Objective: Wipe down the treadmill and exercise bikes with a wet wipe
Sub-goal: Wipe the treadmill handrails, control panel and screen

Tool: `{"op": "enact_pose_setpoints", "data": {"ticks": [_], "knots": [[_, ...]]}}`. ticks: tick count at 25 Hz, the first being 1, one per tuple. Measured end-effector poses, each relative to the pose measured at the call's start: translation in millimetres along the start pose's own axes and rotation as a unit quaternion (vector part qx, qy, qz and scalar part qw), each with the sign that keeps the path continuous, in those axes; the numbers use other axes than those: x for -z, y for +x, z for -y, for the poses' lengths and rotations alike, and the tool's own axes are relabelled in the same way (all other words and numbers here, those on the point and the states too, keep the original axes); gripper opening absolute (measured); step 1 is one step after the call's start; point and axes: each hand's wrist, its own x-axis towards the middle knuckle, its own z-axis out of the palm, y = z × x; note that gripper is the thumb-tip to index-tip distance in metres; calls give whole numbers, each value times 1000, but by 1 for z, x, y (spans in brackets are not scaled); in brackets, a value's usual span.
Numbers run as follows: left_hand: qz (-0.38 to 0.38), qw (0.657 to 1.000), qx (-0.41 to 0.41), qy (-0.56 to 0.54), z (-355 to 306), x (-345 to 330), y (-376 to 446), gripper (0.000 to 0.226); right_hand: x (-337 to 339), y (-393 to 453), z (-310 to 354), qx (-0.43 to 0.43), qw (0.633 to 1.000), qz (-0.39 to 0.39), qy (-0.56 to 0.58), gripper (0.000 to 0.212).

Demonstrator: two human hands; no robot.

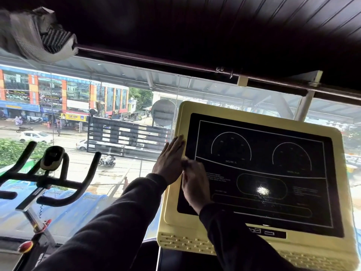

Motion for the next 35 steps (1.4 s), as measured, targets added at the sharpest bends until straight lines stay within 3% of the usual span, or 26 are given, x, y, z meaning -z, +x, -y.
{"op": "enact_pose_setpoints", "data": {"ticks": [3,6,7,10,14,18,22,26,30,33,35], "knots": [[2,1000,-6,2,4,0,-4,65,3,-2,-5,77,997,22,-5,21],[2,1000,-22,2,6,-3,-9,62,7,-1,0,-19,1000,-18,-13,25],[-4,1000,-26,1,6,-4,-10,63,4,-8,5,-16,1000,-6,-12,22],[-16,999,-30,-5,11,-7,-14,68,5,-19,2,91,995,44,-13,21],[-10,999,-36,-4,9,-10,-20,64,9,-19,1,-36,999,3,-4,29],[-21,999,-31,-1,9,-13,-24,67,8,-39,3,99,991,86,10,25],[-16,999,-38,-4,6,-13,-32,62,8,-40,12,-49,998,25,21,26],[-34,999,-35,-4,11,-21,-37,69,8,-56,11,83,992,93,3,23],[-25,999,-46,0,12,-22,-41,68,5,-59,16,-62,997,38,9,29],[-33,998,-47,-1,14,-24,-45,69,5,-78,26,51,993,99,34,21],[-30,998,-55,6,15,-25,-47,67,10,-78,17,35,996,84,22,27]]}}
